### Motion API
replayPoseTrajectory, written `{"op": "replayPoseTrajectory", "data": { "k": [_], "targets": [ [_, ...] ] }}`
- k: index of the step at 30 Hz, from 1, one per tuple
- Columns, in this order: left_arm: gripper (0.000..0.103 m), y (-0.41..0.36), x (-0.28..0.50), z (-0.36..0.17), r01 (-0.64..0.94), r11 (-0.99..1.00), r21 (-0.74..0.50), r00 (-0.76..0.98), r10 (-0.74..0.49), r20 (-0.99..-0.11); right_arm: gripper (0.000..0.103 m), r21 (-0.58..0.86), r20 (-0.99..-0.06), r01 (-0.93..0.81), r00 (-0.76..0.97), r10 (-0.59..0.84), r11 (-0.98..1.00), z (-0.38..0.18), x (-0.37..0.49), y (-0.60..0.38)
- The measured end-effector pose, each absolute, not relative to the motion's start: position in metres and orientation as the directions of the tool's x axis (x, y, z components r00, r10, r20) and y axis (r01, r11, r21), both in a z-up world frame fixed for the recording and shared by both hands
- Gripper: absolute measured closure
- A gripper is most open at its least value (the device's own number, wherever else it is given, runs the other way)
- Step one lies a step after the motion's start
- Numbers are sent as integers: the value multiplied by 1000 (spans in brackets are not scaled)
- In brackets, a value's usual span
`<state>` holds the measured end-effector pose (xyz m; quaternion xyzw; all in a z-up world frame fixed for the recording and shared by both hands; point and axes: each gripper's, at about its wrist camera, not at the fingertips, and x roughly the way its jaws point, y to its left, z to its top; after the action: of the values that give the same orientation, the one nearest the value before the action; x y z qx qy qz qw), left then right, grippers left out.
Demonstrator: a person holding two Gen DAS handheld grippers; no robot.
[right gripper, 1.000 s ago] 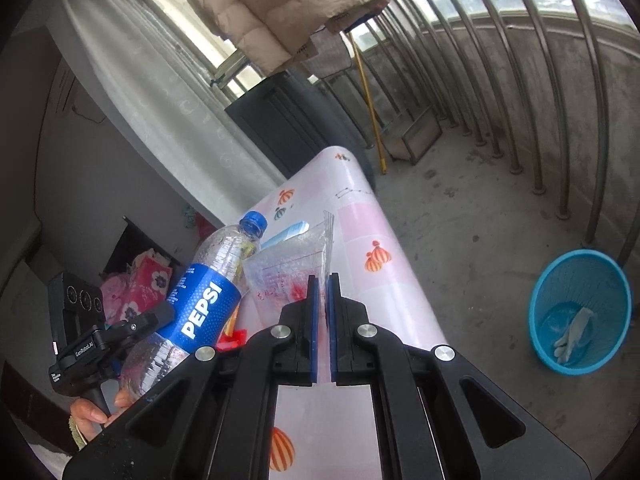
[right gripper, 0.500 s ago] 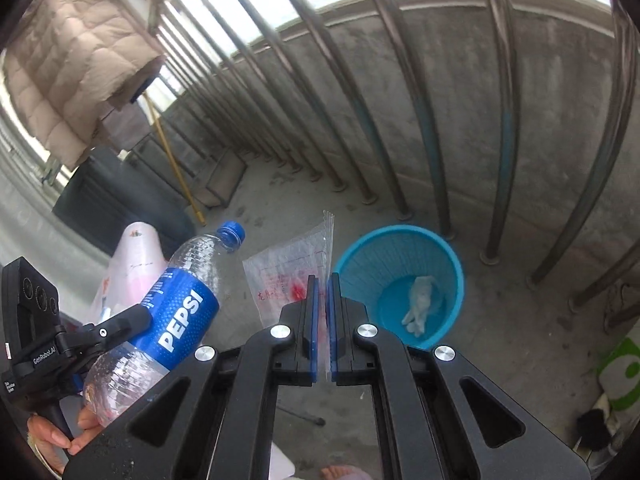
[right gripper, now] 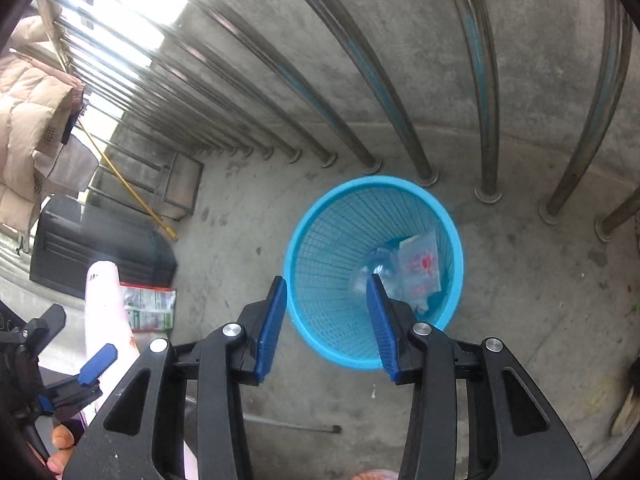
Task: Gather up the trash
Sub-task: 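Carry the bottle and wrapper over the blue wastebasket and open both grippers, then move both tools back to the table toward the red-and-white snack bags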
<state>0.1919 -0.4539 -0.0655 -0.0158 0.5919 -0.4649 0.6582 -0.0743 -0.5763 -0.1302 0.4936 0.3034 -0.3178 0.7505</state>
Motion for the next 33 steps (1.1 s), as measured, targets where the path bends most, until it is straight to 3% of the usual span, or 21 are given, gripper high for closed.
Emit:
{"op": "replayPoseTrajectory", "data": {
  "k": [16,24,33],
  "targets": [
    [22,-315,151,56,726,573,-380,257,-739,-623,57,591,-647,623,746,-160,513,-45,-72,-525],
    [22,-198,141,88,669,652,-358,423,-730,-537,56,615,-591,445,806,7,651,-4,-36,-472],
    [27,-33,125,82,494,809,-319,626,-586,-515,55,662,-557,218,783,277,717,16,13,-386]
  ]
}}
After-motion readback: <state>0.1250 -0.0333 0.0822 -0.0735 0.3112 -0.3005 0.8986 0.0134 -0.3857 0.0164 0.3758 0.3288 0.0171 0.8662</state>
